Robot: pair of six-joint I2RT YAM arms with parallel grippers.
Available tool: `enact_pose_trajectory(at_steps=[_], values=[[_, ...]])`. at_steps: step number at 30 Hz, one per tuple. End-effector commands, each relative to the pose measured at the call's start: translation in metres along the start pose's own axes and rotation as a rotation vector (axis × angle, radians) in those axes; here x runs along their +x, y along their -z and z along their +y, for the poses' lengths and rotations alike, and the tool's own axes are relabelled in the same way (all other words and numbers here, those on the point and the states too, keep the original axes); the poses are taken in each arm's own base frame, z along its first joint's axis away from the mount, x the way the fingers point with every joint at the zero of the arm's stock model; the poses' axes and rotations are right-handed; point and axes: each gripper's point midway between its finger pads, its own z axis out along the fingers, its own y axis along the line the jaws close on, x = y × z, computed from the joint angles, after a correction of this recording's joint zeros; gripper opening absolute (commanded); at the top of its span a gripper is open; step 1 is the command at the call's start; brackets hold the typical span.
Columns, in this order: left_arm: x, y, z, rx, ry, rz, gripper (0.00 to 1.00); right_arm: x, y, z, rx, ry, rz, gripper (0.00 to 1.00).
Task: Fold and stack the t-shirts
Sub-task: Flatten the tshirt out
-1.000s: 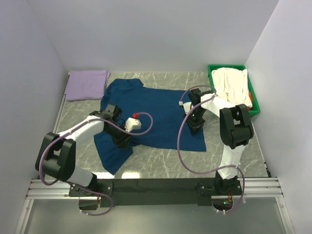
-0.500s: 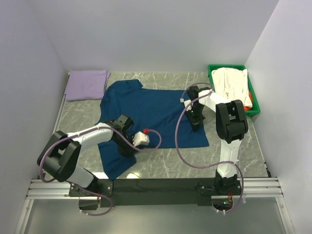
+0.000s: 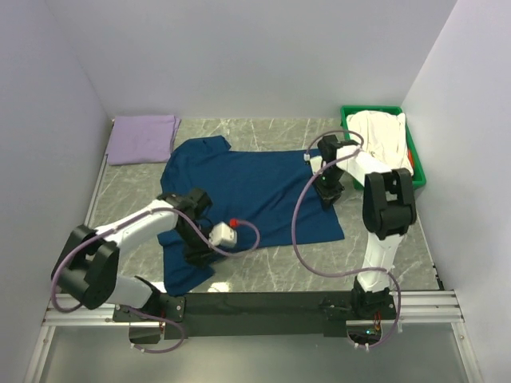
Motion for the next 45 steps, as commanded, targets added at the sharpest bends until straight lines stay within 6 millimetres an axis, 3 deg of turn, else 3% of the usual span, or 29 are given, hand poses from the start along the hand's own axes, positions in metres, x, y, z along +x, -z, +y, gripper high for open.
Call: enact_pose_trajectory(at_steps=[1, 6, 11, 19, 26, 31, 35, 36, 39, 42, 43, 45], values=[[-0.036, 0.045, 0.014, -0.079, 0.042, -0.188, 0.47, 0.017, 0.038, 0.006, 0.004, 0.052, -0.058, 0.29], [-0.043, 0.066, 0.043, -0.175, 0.164, -0.279, 0.48, 0.051, 0.039, 0.011, 0.013, 0.030, -0.024, 0.38], [-0.027, 0.061, 0.064, -0.243, 0.275, -0.287, 0.48, 0.078, 0.025, 0.009, 0.010, -0.033, 0.022, 0.40], [-0.007, 0.058, 0.081, -0.304, 0.346, -0.276, 0.50, 0.098, -0.006, 0.008, -0.011, -0.122, 0.106, 0.45], [0.037, 0.032, 0.090, -0.347, 0.385, -0.128, 0.44, 0.129, -0.023, -0.006, 0.042, -0.141, 0.205, 0.21], [0.056, 0.016, 0.068, -0.256, 0.355, -0.044, 0.32, 0.138, -0.014, -0.018, 0.096, -0.132, 0.228, 0.16], [0.056, 0.023, 0.036, -0.169, 0.302, -0.035, 0.29, 0.156, 0.005, -0.009, 0.042, -0.053, 0.284, 0.16], [0.058, 0.025, 0.021, -0.117, 0.299, -0.020, 0.28, 0.158, 0.010, -0.007, 0.029, -0.033, 0.289, 0.16], [0.044, 0.043, 0.015, -0.107, 0.262, -0.074, 0.31, 0.152, 0.031, 0.004, -0.046, 0.037, 0.259, 0.18], [0.019, 0.071, 0.037, -0.167, 0.269, -0.177, 0.37, 0.108, 0.053, 0.001, -0.053, 0.040, 0.097, 0.21], [0.008, 0.084, 0.056, -0.225, 0.284, -0.216, 0.38, 0.081, 0.059, -0.002, -0.052, 0.021, 0.033, 0.22], [0.005, 0.091, 0.080, -0.264, 0.362, -0.245, 0.40, 0.047, 0.060, -0.004, -0.068, -0.028, -0.032, 0.22]])
